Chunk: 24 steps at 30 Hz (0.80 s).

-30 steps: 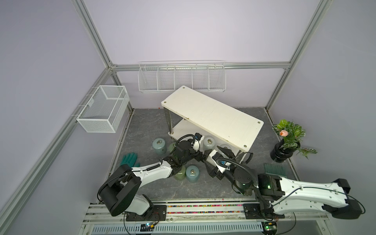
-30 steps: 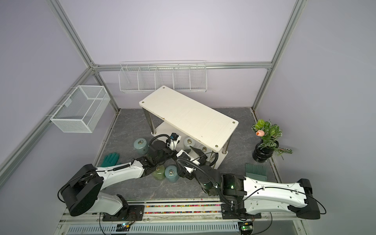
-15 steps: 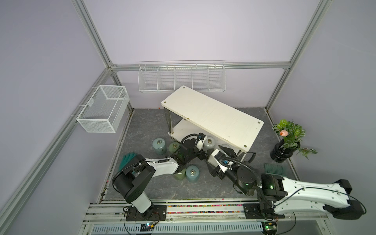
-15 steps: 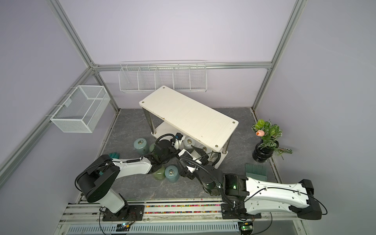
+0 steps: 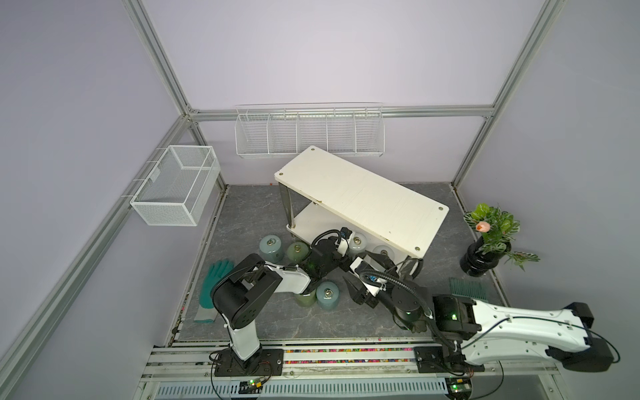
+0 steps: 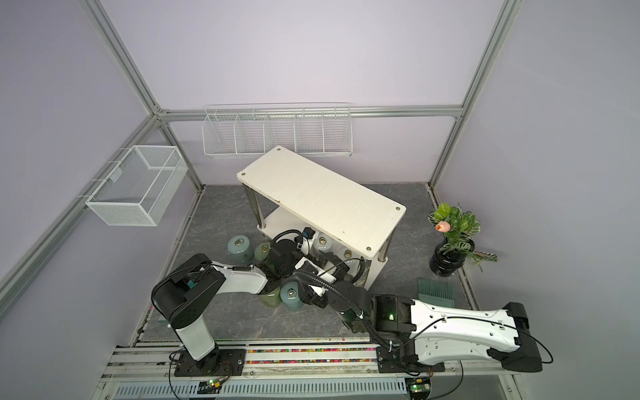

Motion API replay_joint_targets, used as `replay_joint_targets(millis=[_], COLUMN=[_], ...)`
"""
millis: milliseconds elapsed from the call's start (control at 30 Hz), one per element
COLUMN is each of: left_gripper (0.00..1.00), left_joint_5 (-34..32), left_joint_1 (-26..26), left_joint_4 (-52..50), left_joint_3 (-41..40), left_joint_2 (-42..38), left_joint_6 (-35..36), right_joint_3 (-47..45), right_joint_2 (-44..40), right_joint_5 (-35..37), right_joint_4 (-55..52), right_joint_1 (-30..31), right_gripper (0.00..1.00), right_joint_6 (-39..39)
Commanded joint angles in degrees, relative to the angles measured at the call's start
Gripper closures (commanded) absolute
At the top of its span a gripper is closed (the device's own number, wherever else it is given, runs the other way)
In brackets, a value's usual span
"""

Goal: Remove the tea canisters from the shelf
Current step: Pick up the tea canister from the shelf.

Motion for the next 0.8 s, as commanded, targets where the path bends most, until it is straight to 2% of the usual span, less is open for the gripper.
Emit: replay_joint_targets(millis=[0, 567, 767], left_gripper=[0.00, 0.00, 0.03], left_joint_5=[-0.36, -1.45, -2.36], left_joint_1=[-0.08, -0.08, -0.14], left_joint_4=[3.56, 10.06, 12.43], left_joint_3=[1.39, 2.82, 3.15], left_joint_2=[0.88, 6.66, 8.34], left_joint_6=[0.11, -0.47, -0.53], right_joint_3=[1.80, 2.68, 3.06], right_joint_2=[-0.14, 1.22, 2.28], right_joint_5=[-3.35, -3.78, -3.43], right_joint_4=[-0.83, -1.19, -1.10], right_joint_1=[0.38, 0.37, 0.37], right_gripper=[0.11, 0.11, 0.11], right_joint_6=[-0.57, -0.57, -0.74])
